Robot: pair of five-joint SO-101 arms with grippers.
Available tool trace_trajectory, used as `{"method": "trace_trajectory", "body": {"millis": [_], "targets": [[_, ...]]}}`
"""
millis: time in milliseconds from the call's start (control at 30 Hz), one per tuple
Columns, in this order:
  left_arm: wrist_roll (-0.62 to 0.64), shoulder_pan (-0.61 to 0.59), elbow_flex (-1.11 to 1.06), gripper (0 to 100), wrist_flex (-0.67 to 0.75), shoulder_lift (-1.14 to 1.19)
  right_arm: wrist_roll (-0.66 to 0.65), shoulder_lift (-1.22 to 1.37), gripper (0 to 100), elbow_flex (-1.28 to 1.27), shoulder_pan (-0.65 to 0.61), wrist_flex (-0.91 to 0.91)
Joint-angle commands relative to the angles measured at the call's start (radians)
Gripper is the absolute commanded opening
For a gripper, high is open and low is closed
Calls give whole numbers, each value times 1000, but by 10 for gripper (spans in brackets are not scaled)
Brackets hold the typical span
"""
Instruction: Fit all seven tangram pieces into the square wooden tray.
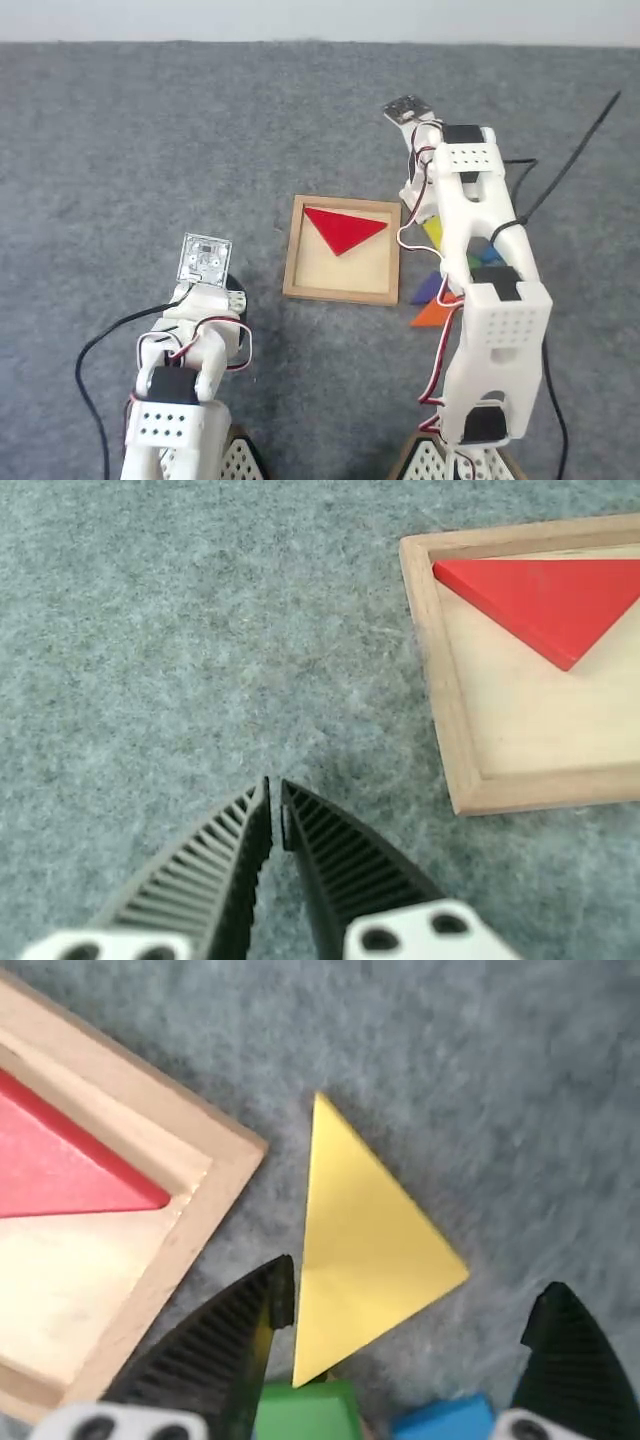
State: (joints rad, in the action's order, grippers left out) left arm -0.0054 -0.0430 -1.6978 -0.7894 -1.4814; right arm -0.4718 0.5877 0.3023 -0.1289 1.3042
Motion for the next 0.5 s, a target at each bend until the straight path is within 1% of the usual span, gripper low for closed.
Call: {"method": "trace_trajectory", "body": {"millis": [0, 300, 467], "targets": [[5, -5, 8, 15, -8, -14, -34, 18, 362, 23, -8, -18], [5, -5, 8, 15, -8, -14, -32, 148, 356, 97, -2, 5], [5, -5, 8, 15, -8, -14, -35, 188, 266, 164, -4, 44]]}}
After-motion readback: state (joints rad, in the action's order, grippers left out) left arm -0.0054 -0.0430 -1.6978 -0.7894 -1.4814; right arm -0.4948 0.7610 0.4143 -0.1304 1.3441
